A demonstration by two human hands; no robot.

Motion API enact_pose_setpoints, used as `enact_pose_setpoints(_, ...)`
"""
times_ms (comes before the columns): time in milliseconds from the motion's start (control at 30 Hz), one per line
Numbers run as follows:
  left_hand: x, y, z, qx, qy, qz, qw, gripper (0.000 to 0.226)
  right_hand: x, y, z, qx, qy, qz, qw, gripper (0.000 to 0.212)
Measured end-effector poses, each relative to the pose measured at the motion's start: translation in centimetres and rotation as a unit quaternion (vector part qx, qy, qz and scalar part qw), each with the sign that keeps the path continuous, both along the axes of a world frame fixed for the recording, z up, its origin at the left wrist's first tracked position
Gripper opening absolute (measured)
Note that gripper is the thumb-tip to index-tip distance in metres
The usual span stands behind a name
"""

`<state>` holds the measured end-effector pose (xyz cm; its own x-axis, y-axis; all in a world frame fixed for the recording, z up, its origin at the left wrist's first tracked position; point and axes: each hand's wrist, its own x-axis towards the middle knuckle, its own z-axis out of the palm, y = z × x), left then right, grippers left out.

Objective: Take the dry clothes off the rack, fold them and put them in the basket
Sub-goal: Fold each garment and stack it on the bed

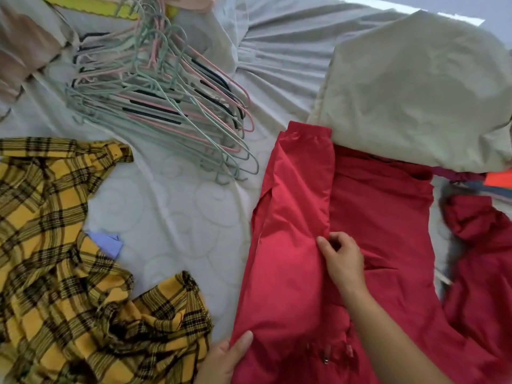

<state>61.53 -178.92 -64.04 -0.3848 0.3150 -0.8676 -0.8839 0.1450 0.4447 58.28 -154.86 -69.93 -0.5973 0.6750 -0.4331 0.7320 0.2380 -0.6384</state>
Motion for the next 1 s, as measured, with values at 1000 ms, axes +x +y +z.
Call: enact_pose_setpoints(1000, -1.0, 4.7, -5.1, -0.286, 0.609, -0.351, 0.652, 0.048, 8.4, 0.9, 1.1, 0.174, 0.135, 0.071, 0.973, 0.048)
